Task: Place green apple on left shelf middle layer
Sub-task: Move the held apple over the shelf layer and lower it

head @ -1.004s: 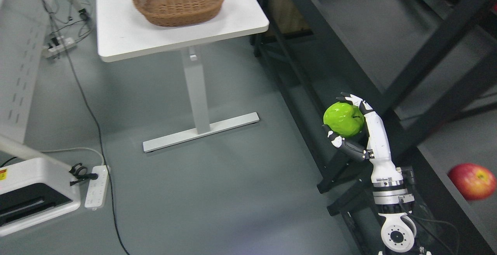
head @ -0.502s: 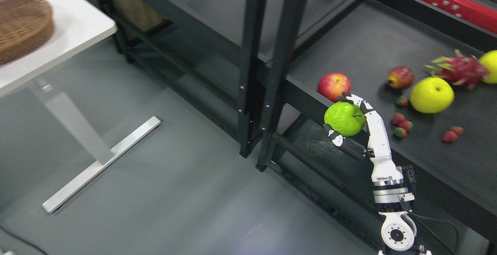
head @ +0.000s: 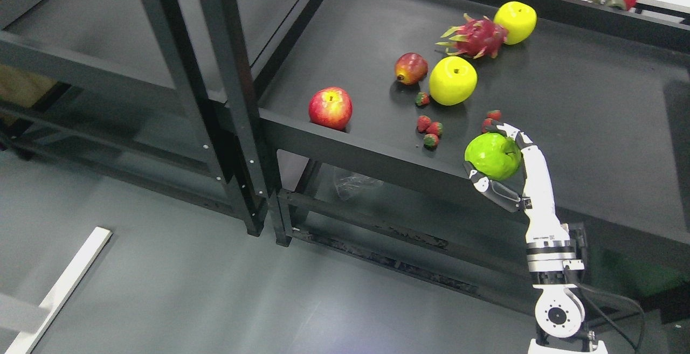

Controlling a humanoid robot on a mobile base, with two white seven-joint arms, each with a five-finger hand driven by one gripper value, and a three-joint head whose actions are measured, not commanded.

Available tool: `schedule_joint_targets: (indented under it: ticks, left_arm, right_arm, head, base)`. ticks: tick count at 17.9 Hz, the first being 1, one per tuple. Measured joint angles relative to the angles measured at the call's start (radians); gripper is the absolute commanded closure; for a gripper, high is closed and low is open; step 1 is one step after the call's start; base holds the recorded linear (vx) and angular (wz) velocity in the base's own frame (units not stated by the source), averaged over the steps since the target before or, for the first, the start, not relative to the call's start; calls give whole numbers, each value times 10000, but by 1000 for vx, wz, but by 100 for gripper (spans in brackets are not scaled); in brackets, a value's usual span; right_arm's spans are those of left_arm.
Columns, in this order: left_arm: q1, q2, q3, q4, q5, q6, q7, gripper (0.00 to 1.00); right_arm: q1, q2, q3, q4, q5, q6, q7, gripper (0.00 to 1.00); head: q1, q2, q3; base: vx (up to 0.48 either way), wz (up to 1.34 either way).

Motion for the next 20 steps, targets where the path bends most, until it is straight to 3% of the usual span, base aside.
schedule_joint_targets:
  ticks: [10, 20]
  left_arm:
    - [1, 0, 0, 0, 0, -2, 0, 0]
    - [0, 0, 1, 0, 0, -5, 0, 0]
  right_arm:
    - [-176, 0, -313, 71, 4, 320, -61, 100]
    - [-1290, -291, -416, 1253, 938, 2648, 680, 98]
  head:
    - [0, -2, 0]
    - [0, -3, 0]
  base:
    - [218, -163]
    - [155, -17]
